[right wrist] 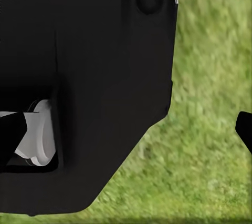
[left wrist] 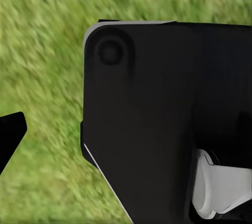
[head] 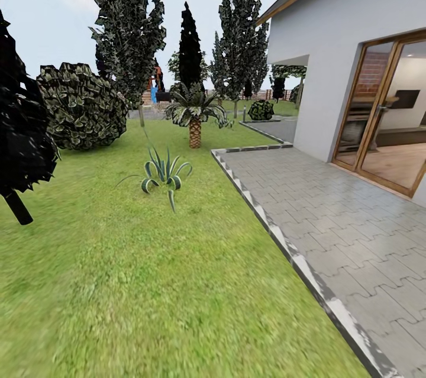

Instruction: Take the three Easter eggs out of the wicker basket on the lawn in the garden, then place them on the lawn next to a single tree (choose any tree) so that all three eggs are next to the same tree and none are left in the basket.

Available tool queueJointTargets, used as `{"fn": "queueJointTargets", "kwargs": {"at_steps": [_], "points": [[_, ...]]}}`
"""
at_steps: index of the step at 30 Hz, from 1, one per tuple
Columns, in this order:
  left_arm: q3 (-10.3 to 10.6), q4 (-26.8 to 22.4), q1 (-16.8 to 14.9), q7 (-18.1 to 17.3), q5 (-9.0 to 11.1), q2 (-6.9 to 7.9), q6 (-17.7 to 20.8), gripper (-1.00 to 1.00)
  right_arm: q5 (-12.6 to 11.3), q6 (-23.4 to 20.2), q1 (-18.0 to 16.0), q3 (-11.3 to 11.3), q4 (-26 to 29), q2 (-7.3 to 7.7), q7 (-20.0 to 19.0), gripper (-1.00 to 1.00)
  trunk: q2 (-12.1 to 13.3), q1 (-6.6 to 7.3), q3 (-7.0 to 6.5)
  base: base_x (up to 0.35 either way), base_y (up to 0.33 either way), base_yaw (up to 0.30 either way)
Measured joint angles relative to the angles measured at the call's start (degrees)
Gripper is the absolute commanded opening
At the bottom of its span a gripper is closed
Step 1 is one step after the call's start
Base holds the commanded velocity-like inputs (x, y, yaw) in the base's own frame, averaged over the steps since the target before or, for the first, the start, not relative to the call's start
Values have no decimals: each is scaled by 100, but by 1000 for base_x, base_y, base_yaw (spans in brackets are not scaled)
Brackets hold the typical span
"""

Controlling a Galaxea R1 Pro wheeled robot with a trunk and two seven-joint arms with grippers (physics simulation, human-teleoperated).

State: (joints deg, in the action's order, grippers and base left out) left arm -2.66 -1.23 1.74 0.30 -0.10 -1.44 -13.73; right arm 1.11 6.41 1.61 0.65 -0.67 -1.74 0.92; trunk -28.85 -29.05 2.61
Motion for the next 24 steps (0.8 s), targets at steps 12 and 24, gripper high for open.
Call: {"fn": "queueJointTargets", "kwargs": {"at_steps": [12, 24], "points": [[-12, 8, 0, -6, 15, -4, -1, 100, 1, -1, 0, 2, -4, -19, 159, 100, 241, 132, -108, 0, 0, 0], [-41, 9, 0, -4, 28, -46, 51, 100, -27, 30, 0, -17, -3, -42, 385, 100, 241, 129, -108, -90, 0, 31]]}}
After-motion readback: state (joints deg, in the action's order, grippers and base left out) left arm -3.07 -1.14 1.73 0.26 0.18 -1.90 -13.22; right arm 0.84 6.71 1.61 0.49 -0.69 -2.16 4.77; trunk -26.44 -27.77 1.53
